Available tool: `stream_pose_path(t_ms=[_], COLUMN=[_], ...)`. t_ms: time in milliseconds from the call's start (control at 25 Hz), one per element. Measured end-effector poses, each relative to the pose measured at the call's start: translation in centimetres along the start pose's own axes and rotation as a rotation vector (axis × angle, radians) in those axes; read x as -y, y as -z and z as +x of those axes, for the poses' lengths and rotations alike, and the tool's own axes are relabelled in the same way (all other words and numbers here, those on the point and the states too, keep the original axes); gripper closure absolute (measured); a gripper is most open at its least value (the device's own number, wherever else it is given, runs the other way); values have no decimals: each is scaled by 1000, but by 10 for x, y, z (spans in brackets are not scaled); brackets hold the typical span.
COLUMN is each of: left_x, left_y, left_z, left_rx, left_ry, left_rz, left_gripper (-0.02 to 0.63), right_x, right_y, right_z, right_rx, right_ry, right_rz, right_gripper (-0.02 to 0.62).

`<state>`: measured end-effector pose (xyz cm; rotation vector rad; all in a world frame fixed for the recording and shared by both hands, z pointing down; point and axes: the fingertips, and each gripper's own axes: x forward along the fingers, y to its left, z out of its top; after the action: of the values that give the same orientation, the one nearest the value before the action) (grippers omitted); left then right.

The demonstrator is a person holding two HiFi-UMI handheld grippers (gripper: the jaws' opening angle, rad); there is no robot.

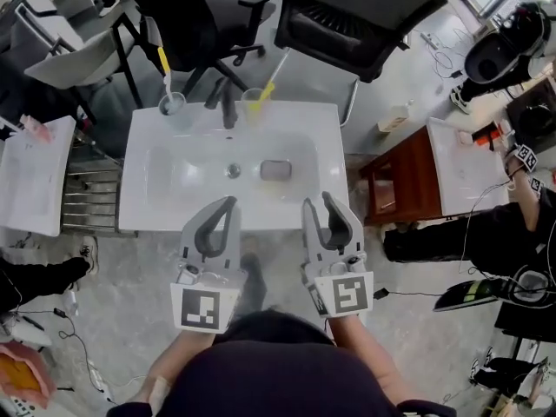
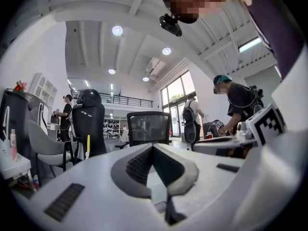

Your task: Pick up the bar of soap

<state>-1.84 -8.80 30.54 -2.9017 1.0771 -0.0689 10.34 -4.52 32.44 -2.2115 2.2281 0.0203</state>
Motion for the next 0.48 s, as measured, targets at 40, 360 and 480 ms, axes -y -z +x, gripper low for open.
stream_pose_path(t_ms=[40,360,480], left_x=[-6,-37,-44], left_y=[2,23,30], left_z=[10,70,80], left_rx=[-2,-50,-64], left_ry=[8,81,94], left_rz=[2,-3,-8], left_gripper=[606,606,606], right_x=[3,18,21], right_y=[2,16,24], right_z=[11,74,84], right_rx=[-5,-25,-49], right_ry=[2,12,25], right_rz=[-4,-38,-34], right_gripper=[485,485,485])
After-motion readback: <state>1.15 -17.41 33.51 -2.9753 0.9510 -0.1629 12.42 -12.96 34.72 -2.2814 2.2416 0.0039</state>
